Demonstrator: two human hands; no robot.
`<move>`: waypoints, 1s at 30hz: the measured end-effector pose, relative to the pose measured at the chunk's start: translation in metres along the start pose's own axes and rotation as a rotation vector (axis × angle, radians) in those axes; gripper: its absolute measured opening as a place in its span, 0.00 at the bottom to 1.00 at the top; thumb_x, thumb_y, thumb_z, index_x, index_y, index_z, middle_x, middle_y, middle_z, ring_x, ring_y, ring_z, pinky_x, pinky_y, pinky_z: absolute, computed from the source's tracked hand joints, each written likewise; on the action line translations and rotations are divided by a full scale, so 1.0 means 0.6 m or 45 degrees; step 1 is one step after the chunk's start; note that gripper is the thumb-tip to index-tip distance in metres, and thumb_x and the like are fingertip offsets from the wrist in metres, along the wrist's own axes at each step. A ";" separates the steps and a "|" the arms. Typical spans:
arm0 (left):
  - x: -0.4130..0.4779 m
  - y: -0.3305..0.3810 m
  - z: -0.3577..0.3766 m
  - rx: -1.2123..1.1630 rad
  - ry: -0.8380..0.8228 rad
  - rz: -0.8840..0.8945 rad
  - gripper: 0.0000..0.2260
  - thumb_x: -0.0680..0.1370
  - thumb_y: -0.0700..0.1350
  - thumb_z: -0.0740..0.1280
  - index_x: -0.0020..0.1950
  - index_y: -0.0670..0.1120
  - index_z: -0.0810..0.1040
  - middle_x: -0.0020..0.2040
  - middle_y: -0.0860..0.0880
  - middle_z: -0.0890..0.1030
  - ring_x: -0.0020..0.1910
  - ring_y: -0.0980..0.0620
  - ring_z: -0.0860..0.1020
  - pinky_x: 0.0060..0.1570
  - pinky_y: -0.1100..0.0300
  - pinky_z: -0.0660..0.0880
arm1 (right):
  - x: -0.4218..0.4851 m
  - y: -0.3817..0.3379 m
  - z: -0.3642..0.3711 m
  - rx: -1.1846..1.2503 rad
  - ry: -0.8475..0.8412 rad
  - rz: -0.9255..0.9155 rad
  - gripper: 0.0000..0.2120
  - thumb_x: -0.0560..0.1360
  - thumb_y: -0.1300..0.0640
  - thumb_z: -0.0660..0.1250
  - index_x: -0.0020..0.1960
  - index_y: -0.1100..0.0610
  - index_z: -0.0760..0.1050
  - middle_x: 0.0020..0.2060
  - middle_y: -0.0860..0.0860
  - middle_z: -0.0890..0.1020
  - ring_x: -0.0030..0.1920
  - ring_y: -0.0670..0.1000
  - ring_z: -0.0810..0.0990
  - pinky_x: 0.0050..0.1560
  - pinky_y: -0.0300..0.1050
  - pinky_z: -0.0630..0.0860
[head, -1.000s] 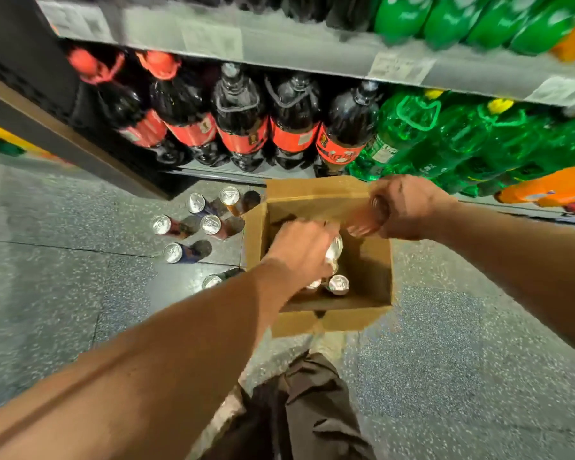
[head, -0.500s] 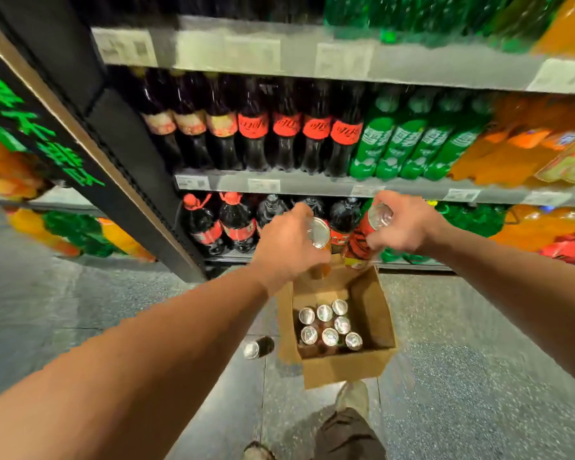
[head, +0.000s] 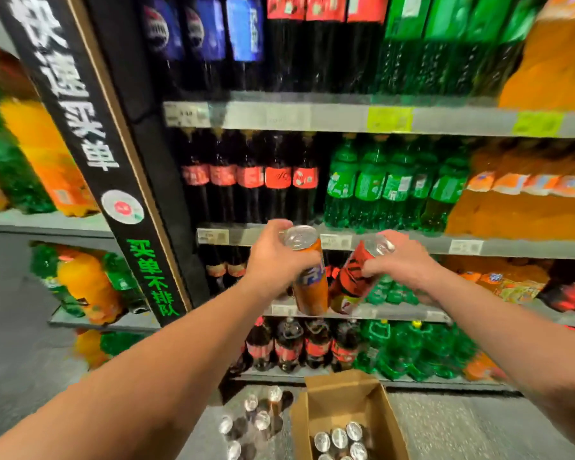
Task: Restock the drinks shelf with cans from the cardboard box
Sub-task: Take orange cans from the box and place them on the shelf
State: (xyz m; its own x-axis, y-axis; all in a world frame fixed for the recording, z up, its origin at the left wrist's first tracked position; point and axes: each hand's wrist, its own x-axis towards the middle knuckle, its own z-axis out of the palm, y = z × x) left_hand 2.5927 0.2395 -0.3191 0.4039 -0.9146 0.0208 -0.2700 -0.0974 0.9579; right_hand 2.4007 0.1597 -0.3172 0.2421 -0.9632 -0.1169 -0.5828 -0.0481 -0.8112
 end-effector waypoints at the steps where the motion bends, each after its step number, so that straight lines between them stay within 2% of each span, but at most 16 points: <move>1: -0.003 0.024 -0.010 -0.069 0.010 0.026 0.26 0.65 0.43 0.76 0.60 0.50 0.70 0.49 0.52 0.77 0.44 0.56 0.77 0.35 0.66 0.73 | -0.005 -0.020 -0.011 0.044 0.016 -0.018 0.34 0.55 0.54 0.77 0.60 0.55 0.74 0.49 0.53 0.79 0.47 0.53 0.76 0.40 0.43 0.70; 4: -0.006 0.093 -0.039 -0.206 0.068 0.103 0.23 0.67 0.37 0.75 0.59 0.47 0.72 0.45 0.53 0.77 0.41 0.56 0.77 0.41 0.64 0.74 | -0.018 -0.079 -0.036 0.241 0.090 -0.088 0.25 0.60 0.59 0.78 0.55 0.57 0.76 0.49 0.55 0.79 0.46 0.53 0.76 0.36 0.42 0.68; 7: -0.009 0.151 -0.066 -0.293 0.064 0.156 0.20 0.68 0.37 0.75 0.55 0.48 0.74 0.49 0.48 0.79 0.45 0.53 0.79 0.47 0.59 0.77 | -0.038 -0.143 -0.054 0.520 0.095 -0.162 0.18 0.59 0.63 0.75 0.47 0.55 0.78 0.40 0.53 0.81 0.38 0.50 0.76 0.37 0.42 0.68; 9: -0.011 0.187 -0.079 -0.337 0.040 0.203 0.19 0.68 0.37 0.75 0.56 0.48 0.76 0.47 0.48 0.81 0.40 0.56 0.80 0.40 0.63 0.78 | -0.052 -0.183 -0.066 0.655 0.074 -0.207 0.15 0.59 0.62 0.73 0.45 0.54 0.78 0.33 0.49 0.80 0.34 0.49 0.76 0.34 0.40 0.69; 11: -0.014 0.222 -0.087 -0.391 0.036 0.244 0.18 0.69 0.38 0.74 0.56 0.50 0.76 0.43 0.49 0.81 0.34 0.60 0.80 0.32 0.68 0.76 | -0.061 -0.216 -0.080 0.752 0.070 -0.246 0.08 0.66 0.63 0.71 0.43 0.54 0.76 0.29 0.47 0.80 0.31 0.48 0.76 0.32 0.38 0.69; 12: -0.015 0.240 -0.087 -0.411 0.042 0.256 0.17 0.70 0.39 0.73 0.56 0.52 0.75 0.43 0.49 0.81 0.34 0.60 0.80 0.32 0.68 0.76 | -0.065 -0.230 -0.088 0.790 0.080 -0.264 0.06 0.68 0.64 0.69 0.40 0.54 0.76 0.27 0.46 0.79 0.29 0.47 0.75 0.30 0.37 0.69; 15: -0.019 0.289 -0.087 -0.421 0.046 0.287 0.18 0.71 0.42 0.72 0.56 0.56 0.72 0.48 0.48 0.81 0.42 0.53 0.81 0.41 0.60 0.78 | -0.076 -0.274 -0.113 0.876 0.094 -0.309 0.06 0.72 0.63 0.66 0.38 0.54 0.73 0.24 0.46 0.78 0.26 0.46 0.76 0.26 0.34 0.72; 19: -0.022 0.352 -0.089 -0.463 0.054 0.365 0.20 0.71 0.42 0.71 0.60 0.54 0.72 0.47 0.50 0.80 0.42 0.54 0.81 0.39 0.60 0.77 | -0.088 -0.324 -0.160 0.897 0.094 -0.407 0.04 0.72 0.60 0.67 0.44 0.53 0.73 0.31 0.50 0.80 0.32 0.49 0.79 0.35 0.42 0.76; 22: -0.021 0.399 -0.089 -0.445 0.059 0.400 0.19 0.70 0.43 0.72 0.58 0.54 0.72 0.48 0.50 0.80 0.44 0.53 0.80 0.41 0.59 0.77 | -0.090 -0.353 -0.200 0.861 0.082 -0.457 0.04 0.72 0.59 0.68 0.45 0.53 0.73 0.29 0.48 0.80 0.29 0.47 0.80 0.35 0.43 0.76; 25: -0.018 0.448 -0.087 -0.459 0.084 0.437 0.15 0.70 0.45 0.73 0.53 0.55 0.74 0.45 0.52 0.80 0.42 0.55 0.80 0.38 0.62 0.75 | -0.090 -0.379 -0.237 0.866 0.069 -0.509 0.04 0.71 0.60 0.67 0.42 0.53 0.73 0.28 0.48 0.80 0.29 0.48 0.79 0.36 0.42 0.76; 27: -0.015 0.479 -0.082 -0.456 0.091 0.457 0.17 0.69 0.47 0.75 0.55 0.53 0.74 0.46 0.51 0.81 0.43 0.54 0.80 0.39 0.61 0.76 | -0.086 -0.392 -0.260 0.872 0.072 -0.536 0.05 0.71 0.61 0.66 0.39 0.53 0.73 0.29 0.50 0.79 0.30 0.50 0.78 0.37 0.43 0.77; 30: -0.004 0.519 -0.072 -0.432 0.120 0.464 0.24 0.66 0.52 0.77 0.58 0.51 0.74 0.48 0.50 0.80 0.45 0.52 0.81 0.41 0.59 0.77 | -0.077 -0.408 -0.294 0.856 0.062 -0.546 0.05 0.71 0.62 0.68 0.43 0.54 0.74 0.32 0.52 0.81 0.31 0.51 0.81 0.36 0.43 0.77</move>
State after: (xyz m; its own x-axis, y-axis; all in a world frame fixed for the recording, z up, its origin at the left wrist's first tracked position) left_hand 2.5452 0.2284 -0.0085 0.4178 -0.8243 0.3821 -0.1156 0.3689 0.9222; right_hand 2.3952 0.1692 -0.0121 0.2959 -0.9081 0.2963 0.1498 -0.2622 -0.9533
